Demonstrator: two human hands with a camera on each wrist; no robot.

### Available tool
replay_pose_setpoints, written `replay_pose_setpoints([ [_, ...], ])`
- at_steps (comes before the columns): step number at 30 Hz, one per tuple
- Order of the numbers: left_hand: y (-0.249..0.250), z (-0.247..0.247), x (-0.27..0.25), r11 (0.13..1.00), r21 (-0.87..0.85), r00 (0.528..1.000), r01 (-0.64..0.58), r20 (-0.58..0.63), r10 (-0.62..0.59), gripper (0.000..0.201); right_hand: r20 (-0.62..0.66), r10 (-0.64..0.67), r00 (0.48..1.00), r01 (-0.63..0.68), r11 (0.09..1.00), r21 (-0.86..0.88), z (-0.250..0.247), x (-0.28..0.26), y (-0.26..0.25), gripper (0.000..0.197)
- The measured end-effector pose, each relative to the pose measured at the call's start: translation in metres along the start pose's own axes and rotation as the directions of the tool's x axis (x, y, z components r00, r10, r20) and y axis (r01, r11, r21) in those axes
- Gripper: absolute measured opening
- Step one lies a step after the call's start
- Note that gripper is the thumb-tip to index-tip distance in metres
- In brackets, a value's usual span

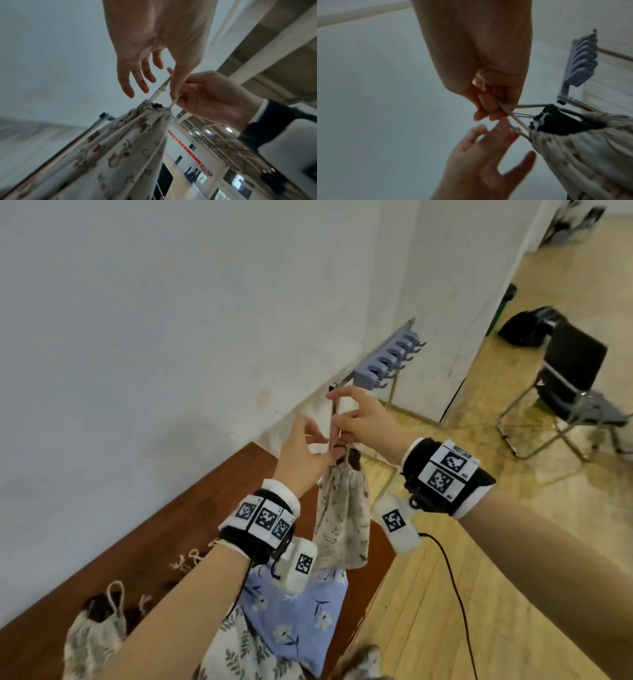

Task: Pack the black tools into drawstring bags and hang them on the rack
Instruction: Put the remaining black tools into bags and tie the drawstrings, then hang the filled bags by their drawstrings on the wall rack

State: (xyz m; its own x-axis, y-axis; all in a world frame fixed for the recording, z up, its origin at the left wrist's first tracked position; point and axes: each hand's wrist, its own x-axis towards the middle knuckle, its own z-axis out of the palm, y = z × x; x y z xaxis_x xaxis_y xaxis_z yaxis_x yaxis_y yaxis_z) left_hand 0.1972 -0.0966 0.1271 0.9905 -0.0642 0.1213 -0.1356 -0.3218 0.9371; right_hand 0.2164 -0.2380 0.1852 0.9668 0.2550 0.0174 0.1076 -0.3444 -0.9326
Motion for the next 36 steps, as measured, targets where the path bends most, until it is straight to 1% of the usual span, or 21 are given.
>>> replay_pose_setpoints([
  [1, -0.001, 0.013, 0.001, 0.998, -0.031, 0.997, 0.061, 0.042, -0.059, 0.05, 0.039, 0.011, 0.999, -0.013, 0.998, 0.061, -0.006, -0.004, 0.003, 0.033],
  [2, -0.002, 0.026, 0.003, 0.992, -0.079, 0.99, 0.096, 0.11, -0.087, 0.053, 0.091, 0.013, 0.996, -0.022, 0.995, 0.102, -0.011, -0.008, 0.008, 0.032],
  [3, -0.003, 0.039, 0.008, 0.987, -0.118, 0.981, 0.105, 0.178, -0.083, 0.053, 0.135, 0.009, 0.991, -0.026, 0.992, 0.125, -0.017, -0.011, 0.013, 0.031],
  [4, -0.002, 0.051, 0.014, 0.987, -0.137, 0.973, 0.088, 0.224, -0.056, 0.05, 0.161, 0.002, 0.987, -0.023, 0.992, 0.125, -0.023, -0.014, 0.017, 0.029],
  [5, 0.001, 0.062, 0.019, 0.99, -0.12, 0.965, 0.075, 0.26, -0.041, 0.044, 0.167, -0.005, 0.986, -0.014, 0.994, 0.112, -0.031, -0.015, 0.022, 0.028],
  [8, 0.008, 0.095, 0.033, 0.999, 0.038, 0.945, 0.031, 0.323, -0.041, 0.01, 0.151, -0.008, 0.988, 0.0, 0.999, 0.054, -0.067, -0.01, 0.035, 0.03],
  [10, 0.012, 0.118, 0.042, 0.994, 0.111, 0.934, 0.007, 0.355, -0.046, 0.006, 0.123, 0.006, 0.992, -0.006, 1.0, -0.003, -0.096, -0.003, 0.047, 0.033],
  [12, 0.012, 0.142, 0.05, 0.993, 0.119, 0.923, 0.014, 0.38, -0.058, 0.004, 0.126, 0.018, 0.992, -0.011, 0.998, -0.059, -0.125, 0.003, 0.061, 0.034],
  [13, 0.01, 0.154, 0.057, 0.991, 0.134, 0.923, 0.006, 0.381, -0.057, 0.004, 0.146, 0.023, 0.989, -0.011, 0.996, -0.083, -0.138, 0.006, 0.069, 0.032],
  [15, 0.004, 0.176, 0.072, 0.985, 0.175, 0.924, -0.004, 0.378, -0.064, 0.015, 0.184, 0.039, 0.982, -0.02, 0.994, -0.107, -0.165, 0.013, 0.083, 0.03],
  [17, 0.003, 0.199, 0.089, 0.983, 0.182, 0.926, 0.017, 0.368, -0.084, 0.016, 0.187, 0.036, 0.982, -0.018, 0.995, -0.095, -0.189, 0.023, 0.097, 0.027],
  [19, 0.005, 0.217, 0.106, 0.986, 0.156, 0.944, 0.052, 0.315, -0.099, 0.014, 0.169, 0.027, 0.985, -0.021, 0.999, -0.036, -0.21, 0.041, 0.109, 0.023],
  [20, 0.006, 0.223, 0.115, 0.988, 0.137, 0.953, 0.066, 0.284, -0.103, 0.014, 0.181, 0.026, 0.983, -0.028, 1.0, 0.005, -0.218, 0.05, 0.114, 0.022],
  [23, 0.003, 0.228, 0.138, 0.992, 0.037, 0.965, 0.118, 0.233, -0.123, 0.029, 0.296, 0.029, 0.955, -0.052, 0.996, 0.072, -0.234, 0.077, 0.127, 0.024],
  [24, 0.0, 0.227, 0.146, 0.992, 0.018, 0.966, 0.126, 0.226, -0.127, 0.029, 0.327, 0.033, 0.945, -0.06, 0.996, 0.073, -0.238, 0.084, 0.132, 0.026],
  [28, -0.008, 0.231, 0.181, 0.992, 0.034, 0.979, 0.12, 0.164, -0.124, 0.01, 0.382, 0.04, 0.923, -0.083, 0.992, 0.098, -0.254, 0.125, 0.16, 0.032],
  [32, -0.024, 0.244, 0.227, 0.987, -0.024, 0.984, 0.158, 0.091, -0.155, 0.011, 0.393, 0.04, 0.919, -0.078, 0.994, 0.081, -0.27, 0.177, 0.189, 0.03],
  [34, -0.028, 0.249, 0.256, 0.988, -0.052, 0.984, 0.149, 0.106, -0.143, 0.012, 0.427, 0.061, 0.902, -0.083, 0.996, 0.035, -0.279, 0.205, 0.199, 0.029],
  [36, -0.031, 0.254, 0.282, 0.983, -0.078, 0.977, 0.167, 0.145, -0.154, 0.013, 0.466, 0.085, 0.881, -0.075, 0.996, -0.041, -0.287, 0.231, 0.209, 0.026],
])
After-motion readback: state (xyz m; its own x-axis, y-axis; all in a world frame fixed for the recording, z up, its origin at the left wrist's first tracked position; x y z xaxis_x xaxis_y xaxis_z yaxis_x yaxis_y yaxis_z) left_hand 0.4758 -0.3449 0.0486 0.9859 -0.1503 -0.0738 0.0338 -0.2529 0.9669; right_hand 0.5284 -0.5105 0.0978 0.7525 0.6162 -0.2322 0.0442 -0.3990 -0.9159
